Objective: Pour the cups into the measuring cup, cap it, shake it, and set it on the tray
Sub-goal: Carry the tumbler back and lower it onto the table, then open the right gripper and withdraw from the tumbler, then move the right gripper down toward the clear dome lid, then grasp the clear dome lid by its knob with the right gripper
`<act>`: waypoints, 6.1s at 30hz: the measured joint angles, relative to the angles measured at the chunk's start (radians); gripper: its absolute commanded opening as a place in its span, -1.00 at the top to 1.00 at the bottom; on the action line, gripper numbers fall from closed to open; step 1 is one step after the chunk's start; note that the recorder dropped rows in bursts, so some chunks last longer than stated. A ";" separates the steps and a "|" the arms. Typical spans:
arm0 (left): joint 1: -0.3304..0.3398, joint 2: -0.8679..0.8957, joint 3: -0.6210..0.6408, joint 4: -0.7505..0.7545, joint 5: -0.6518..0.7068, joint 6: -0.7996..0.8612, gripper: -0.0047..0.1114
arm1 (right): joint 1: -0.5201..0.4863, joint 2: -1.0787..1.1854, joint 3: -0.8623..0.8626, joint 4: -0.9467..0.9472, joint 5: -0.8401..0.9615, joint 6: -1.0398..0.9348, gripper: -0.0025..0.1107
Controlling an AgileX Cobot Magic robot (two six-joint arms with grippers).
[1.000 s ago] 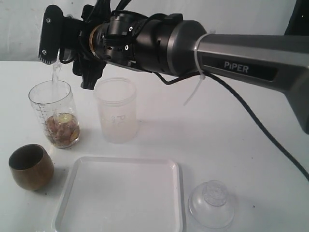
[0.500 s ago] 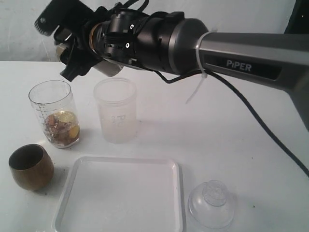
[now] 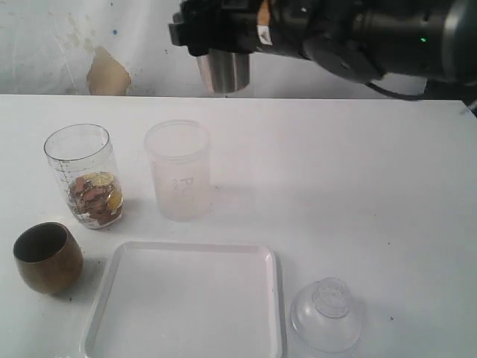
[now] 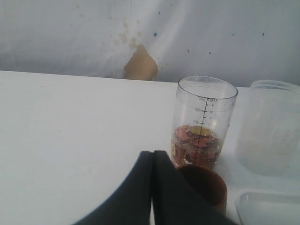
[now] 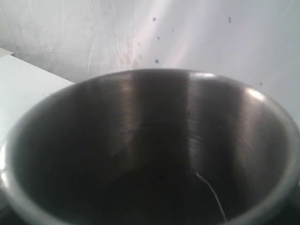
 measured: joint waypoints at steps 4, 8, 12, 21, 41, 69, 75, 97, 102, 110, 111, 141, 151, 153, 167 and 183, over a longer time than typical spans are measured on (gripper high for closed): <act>0.000 0.000 0.000 0.000 0.000 0.000 0.92 | -0.073 -0.038 0.164 0.025 -0.172 0.002 0.96; 0.000 0.000 0.000 0.000 0.000 0.000 0.92 | -0.133 -0.033 0.288 0.051 -0.333 -0.049 0.96; 0.000 0.000 0.000 0.000 0.000 0.000 0.92 | -0.158 -0.014 0.392 0.153 -0.505 -0.227 0.96; 0.000 0.000 0.000 0.000 0.000 0.000 0.92 | -0.158 0.103 0.549 0.425 -0.870 -0.511 0.96; 0.000 0.000 0.000 0.000 0.000 0.000 0.92 | -0.158 0.309 0.553 0.532 -0.915 -0.568 0.75; 0.000 0.000 0.000 0.000 0.000 0.000 0.92 | -0.158 0.308 0.553 0.540 -0.781 -0.602 -0.44; 0.000 0.000 0.000 0.000 0.000 0.000 0.92 | -0.158 0.291 0.569 0.540 -0.727 -0.574 -0.57; 0.000 0.000 0.000 0.000 0.000 0.001 0.92 | -0.158 -0.061 0.611 0.540 0.077 -0.520 -0.58; 0.000 0.000 0.000 0.000 0.000 0.001 0.92 | -0.158 -0.159 0.562 0.561 0.461 -0.528 -0.25; 0.000 0.000 0.000 0.000 0.000 0.001 0.92 | -0.158 -0.238 0.407 0.827 0.953 -0.765 -0.20; 0.000 0.000 0.000 0.000 0.000 0.001 0.92 | -0.156 -0.239 0.401 0.850 0.995 -0.784 -0.20; 0.000 0.000 0.000 0.000 0.000 0.001 0.92 | 0.035 -0.193 0.495 0.723 0.919 -0.658 0.04; 0.000 0.000 0.000 0.000 0.000 0.001 0.92 | 0.035 -0.193 0.495 0.723 0.941 -0.658 0.04; 0.000 0.000 0.000 0.000 0.000 0.001 0.92 | 0.035 -0.193 0.495 0.723 0.941 -0.658 0.04; 0.000 0.000 0.000 0.000 0.000 0.001 0.92 | 0.035 -0.185 0.495 0.717 0.937 -0.658 0.04; 0.000 0.000 0.000 0.000 0.000 0.001 0.92 | 0.035 -0.156 0.493 0.717 0.930 -0.658 0.96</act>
